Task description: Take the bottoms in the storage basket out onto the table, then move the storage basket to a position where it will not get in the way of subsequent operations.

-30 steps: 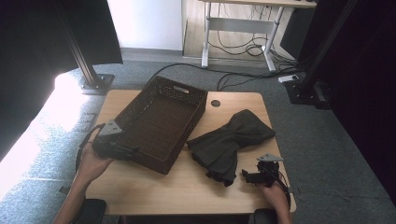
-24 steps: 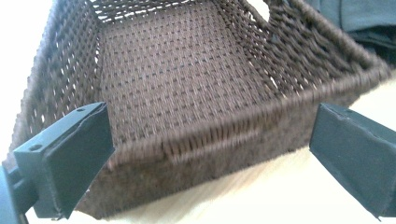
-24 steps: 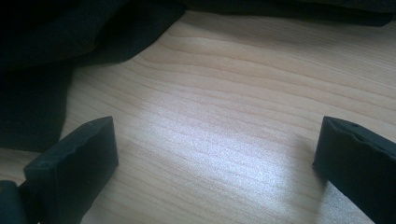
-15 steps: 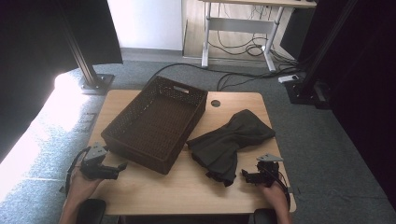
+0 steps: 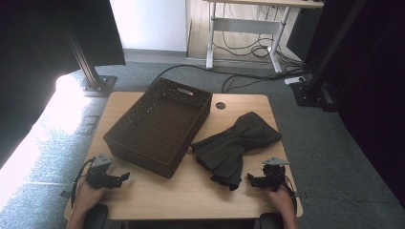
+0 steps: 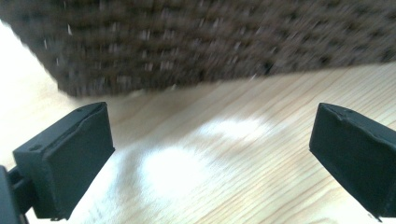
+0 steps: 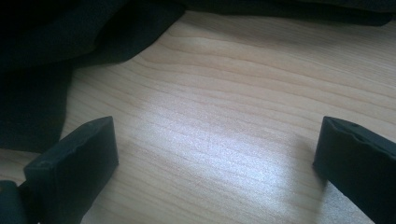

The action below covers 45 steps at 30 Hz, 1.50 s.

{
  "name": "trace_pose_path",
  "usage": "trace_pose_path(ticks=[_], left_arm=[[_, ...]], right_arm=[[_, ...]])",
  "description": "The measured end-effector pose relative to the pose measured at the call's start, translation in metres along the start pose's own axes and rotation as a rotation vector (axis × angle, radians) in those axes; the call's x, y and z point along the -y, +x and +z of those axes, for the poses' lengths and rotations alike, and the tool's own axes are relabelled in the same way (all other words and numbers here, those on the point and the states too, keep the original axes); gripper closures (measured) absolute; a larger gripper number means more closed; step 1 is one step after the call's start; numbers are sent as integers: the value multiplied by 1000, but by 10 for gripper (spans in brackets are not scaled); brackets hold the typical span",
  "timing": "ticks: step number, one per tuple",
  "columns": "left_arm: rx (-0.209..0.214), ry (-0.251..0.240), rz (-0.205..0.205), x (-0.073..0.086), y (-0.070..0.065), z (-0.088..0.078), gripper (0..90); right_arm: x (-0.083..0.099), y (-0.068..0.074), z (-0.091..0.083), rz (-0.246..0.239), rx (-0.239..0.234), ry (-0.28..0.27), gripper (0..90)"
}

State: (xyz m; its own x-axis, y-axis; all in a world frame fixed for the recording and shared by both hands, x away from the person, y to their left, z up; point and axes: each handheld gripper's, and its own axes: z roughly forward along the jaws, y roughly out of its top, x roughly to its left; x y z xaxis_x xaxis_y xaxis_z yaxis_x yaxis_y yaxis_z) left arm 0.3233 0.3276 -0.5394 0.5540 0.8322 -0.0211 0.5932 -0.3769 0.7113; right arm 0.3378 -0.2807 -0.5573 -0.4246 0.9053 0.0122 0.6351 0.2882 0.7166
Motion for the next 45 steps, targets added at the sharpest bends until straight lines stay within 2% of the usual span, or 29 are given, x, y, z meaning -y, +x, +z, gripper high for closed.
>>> trace_pose_path(ticks=[3,7,10,30,38,42,45], left_arm=[[-6,21,4,1,0,3,0],[-20,73,11,2,0,10,0],[-26,76,-6,2,0,10,0],[-40,80,-22,0,0,11,0],[-100,104,-50,-4,-2,8,12],[-93,92,-66,-7,-4,3,29],[-72,82,-71,-10,-8,-3,27]], right_arm=[[0,0,0,0,0,0,0],[0,0,0,0,0,0,0],[0,0,0,0,0,0,0],[0,0,0,-3,-4,1,0],[0,0,0,-3,-3,1,0],[0,0,0,-3,-4,1,0],[0,0,0,-3,-3,1,0]])
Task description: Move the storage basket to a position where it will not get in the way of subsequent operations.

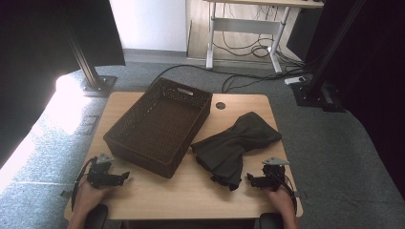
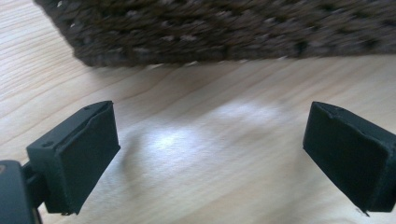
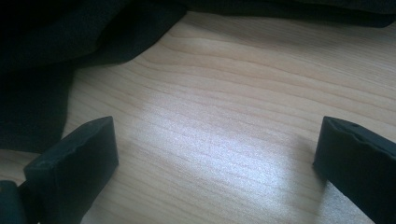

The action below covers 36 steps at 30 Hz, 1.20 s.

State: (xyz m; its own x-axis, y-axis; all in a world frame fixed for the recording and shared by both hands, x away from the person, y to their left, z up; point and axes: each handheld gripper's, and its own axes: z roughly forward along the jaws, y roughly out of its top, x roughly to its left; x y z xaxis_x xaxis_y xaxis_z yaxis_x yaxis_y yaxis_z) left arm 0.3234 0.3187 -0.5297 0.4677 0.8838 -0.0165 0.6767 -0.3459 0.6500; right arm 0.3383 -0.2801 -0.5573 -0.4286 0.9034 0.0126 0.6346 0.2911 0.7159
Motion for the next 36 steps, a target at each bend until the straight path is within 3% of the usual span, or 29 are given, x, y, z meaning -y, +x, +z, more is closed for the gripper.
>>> trace_pose_path(ticks=[11,15,22,28,36], left_arm=[[31,-23,21,-12,-14,-37,103],[61,-51,0,-24,-17,-58,142],[88,-87,49,-54,-29,-88,175],[113,-110,95,-81,-43,-92,206],[153,-114,168,-111,-70,-80,267]], right_arm=[[0,0,0,0,0,0,0],[0,0,0,0,-1,0,0],[0,0,0,0,-1,0,0],[0,0,0,0,0,0,0],[0,0,0,0,0,0,0]])
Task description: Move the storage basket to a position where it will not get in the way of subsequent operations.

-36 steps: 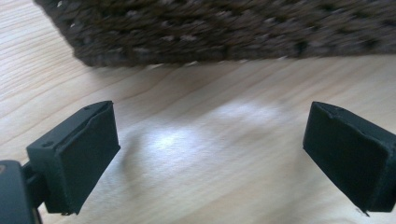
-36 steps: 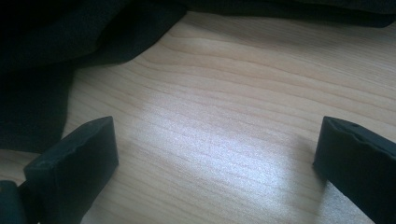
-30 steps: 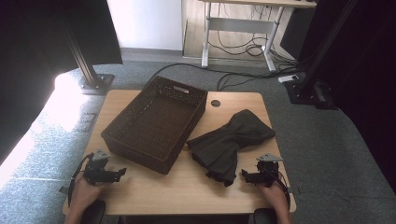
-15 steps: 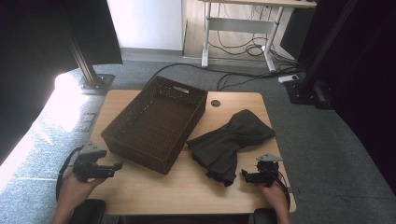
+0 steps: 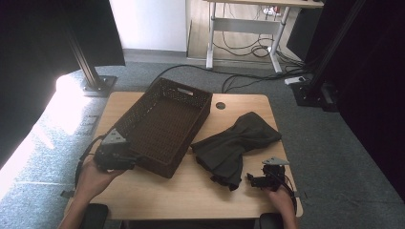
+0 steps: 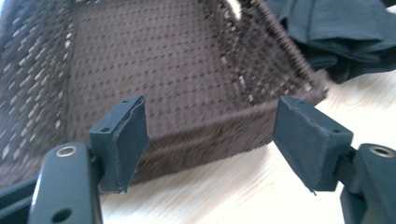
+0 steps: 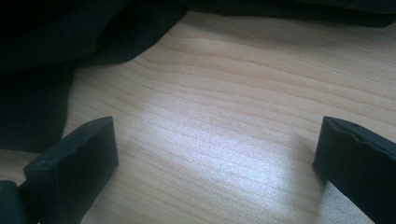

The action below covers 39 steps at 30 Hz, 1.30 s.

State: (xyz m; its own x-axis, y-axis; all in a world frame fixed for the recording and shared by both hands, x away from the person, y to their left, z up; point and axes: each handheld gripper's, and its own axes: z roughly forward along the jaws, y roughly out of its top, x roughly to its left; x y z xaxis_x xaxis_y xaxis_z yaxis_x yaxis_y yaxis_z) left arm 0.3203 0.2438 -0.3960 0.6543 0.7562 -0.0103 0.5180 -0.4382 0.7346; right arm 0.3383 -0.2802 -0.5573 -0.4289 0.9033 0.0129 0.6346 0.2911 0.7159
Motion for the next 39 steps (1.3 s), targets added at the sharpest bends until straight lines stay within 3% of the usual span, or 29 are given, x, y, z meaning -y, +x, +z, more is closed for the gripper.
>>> trace_pose_path(ticks=[10,14,20,25,29,34,39], left_arm=[[91,-2,31,-26,-19,34,389],[130,29,36,-32,-31,50,445],[147,69,60,-37,-45,74,486],[132,107,64,-38,-52,89,539],[84,141,96,-36,-58,97,601],[64,147,139,-37,-62,96,676],[43,163,138,-35,-53,92,713]], right_arm=[[0,0,0,-1,0,0,0],[0,0,0,-1,0,0,0],[0,0,0,0,0,0,0],[0,0,0,0,1,0,0],[0,0,0,-2,0,-1,0],[0,0,0,-2,0,-1,0],[0,0,0,-2,1,-1,0]])
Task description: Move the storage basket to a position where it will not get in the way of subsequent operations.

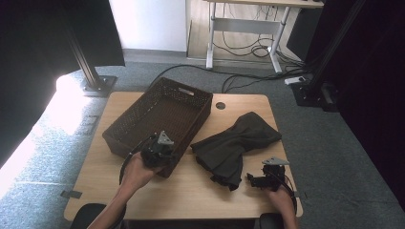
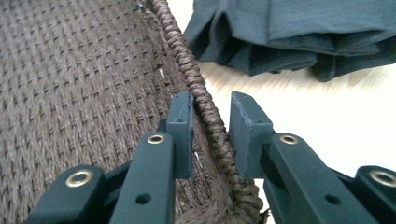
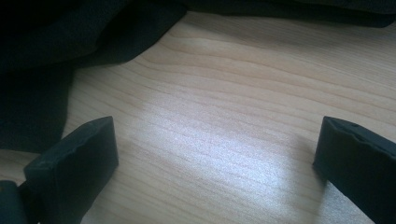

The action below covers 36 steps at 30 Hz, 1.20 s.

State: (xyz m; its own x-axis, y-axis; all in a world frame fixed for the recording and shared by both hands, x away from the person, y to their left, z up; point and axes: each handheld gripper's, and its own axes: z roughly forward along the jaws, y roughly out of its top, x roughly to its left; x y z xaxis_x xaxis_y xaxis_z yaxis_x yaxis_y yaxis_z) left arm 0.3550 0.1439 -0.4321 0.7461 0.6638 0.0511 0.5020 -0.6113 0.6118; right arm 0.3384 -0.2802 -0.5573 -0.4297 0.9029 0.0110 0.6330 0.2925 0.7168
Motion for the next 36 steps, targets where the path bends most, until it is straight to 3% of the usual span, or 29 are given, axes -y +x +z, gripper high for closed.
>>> trace_pose_path(ticks=[5,11,22,29,36], left_arm=[[-47,2,-28,10,16,-5,772],[-63,-11,-65,20,37,-10,815],[-64,-31,-95,34,65,-15,814],[-65,-52,-143,44,83,-19,798],[-96,-59,-173,51,96,-22,788]], right_arm=[[0,0,0,1,0,1,0],[0,0,0,2,-1,1,0],[0,0,0,1,-1,1,0],[0,0,0,1,-1,0,0],[0,0,0,2,-1,1,0]])
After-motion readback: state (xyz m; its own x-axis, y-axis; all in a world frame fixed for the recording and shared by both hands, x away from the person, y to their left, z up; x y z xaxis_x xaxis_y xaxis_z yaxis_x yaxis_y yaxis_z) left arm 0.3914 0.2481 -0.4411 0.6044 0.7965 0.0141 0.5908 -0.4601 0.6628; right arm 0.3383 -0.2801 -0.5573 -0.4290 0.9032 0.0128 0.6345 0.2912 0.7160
